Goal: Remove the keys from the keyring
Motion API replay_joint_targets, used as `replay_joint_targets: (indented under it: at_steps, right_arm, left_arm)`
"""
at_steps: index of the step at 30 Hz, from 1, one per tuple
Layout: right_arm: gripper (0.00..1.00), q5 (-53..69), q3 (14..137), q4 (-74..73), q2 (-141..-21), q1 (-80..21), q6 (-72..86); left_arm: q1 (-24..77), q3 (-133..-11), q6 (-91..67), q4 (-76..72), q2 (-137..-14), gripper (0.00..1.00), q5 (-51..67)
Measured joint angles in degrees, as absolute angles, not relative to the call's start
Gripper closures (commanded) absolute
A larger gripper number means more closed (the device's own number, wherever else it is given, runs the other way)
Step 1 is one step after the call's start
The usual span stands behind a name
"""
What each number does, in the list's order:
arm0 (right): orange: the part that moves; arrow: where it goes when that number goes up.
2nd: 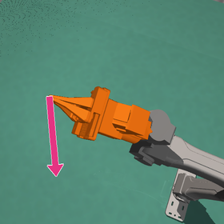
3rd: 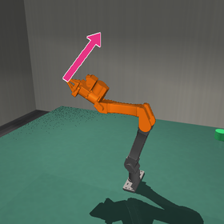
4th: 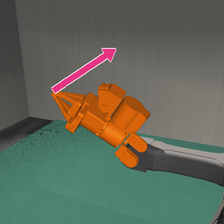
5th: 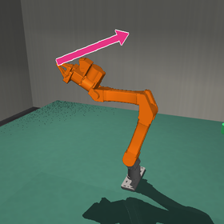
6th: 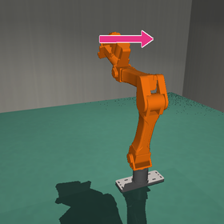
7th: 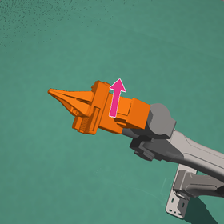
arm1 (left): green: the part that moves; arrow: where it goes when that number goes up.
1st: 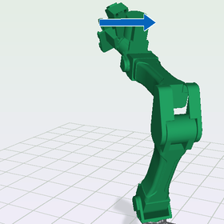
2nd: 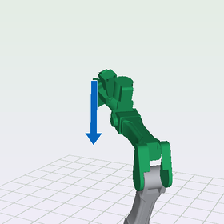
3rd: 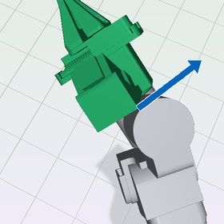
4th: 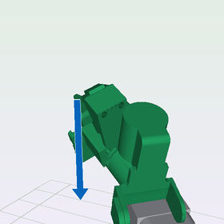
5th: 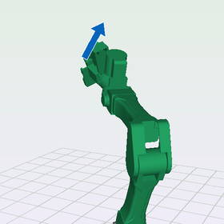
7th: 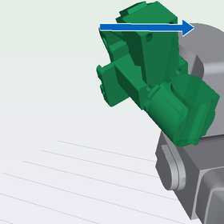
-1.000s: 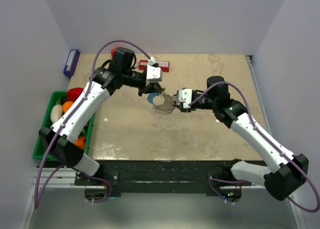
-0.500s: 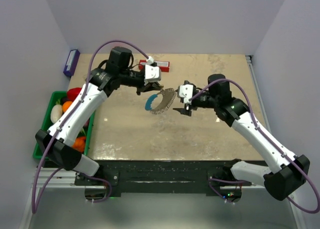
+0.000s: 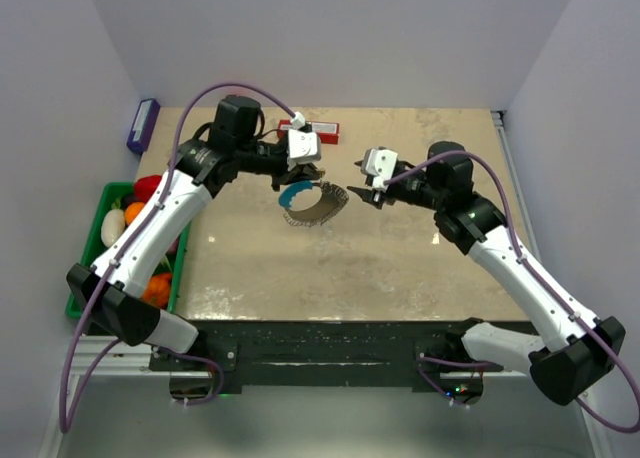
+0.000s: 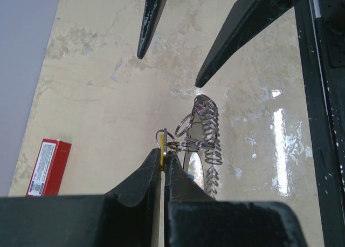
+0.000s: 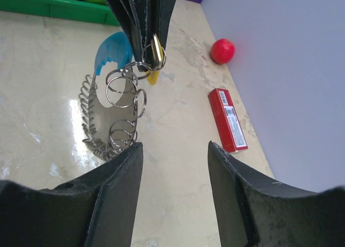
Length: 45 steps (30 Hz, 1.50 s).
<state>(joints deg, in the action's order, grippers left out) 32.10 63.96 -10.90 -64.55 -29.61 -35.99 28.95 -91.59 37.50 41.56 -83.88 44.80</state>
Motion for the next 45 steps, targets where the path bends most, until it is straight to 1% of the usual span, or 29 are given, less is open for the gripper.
replay_joint_targets:
  at_steps: [7,14,16,20,26,35,45]
  right_arm:
    - [0.45,34.24,64.01,-10.98,-64.31,-30.02,-33.21]
    - [0.52,37.1,65.82,-10.59,-65.14,-30.22,-28.58]
    - [0.52,37.04,66.5,-10.74,-65.17,-30.52,-27.66]
    - [0.44,35.4,67.79,-10.33,-65.1,-31.81,-26.35]
    - [0.36,30.57,67.81,-8.97,-65.25,-34.7,-24.82]
    - [0.34,22.04,67.81,-5.41,-67.99,-37.32,-22.96]
    - [0.32,17.34,67.81,-3.42,-70.7,-39.38,-22.35]
  left_arm:
    - [28.95,-91.22,35.92,40.8,-83.88,1.0,43.55]
    - [28.95,-91.2,34.09,39.55,-83.88,1.0,42.19]
    - [28.95,-91.09,33.01,38.65,-83.88,1.0,40.99]
    - [28.95,-90.96,29.95,36.29,-83.88,1.0,36.97]
    - [28.95,-90.96,26.81,33.95,-83.88,1.0,32.47]
    - [28.95,-90.96,24.8,33.26,-84.01,1.0,30.41]
    - [28.95,-90.96,24.53,33.01,-84.49,1.0,30.24]
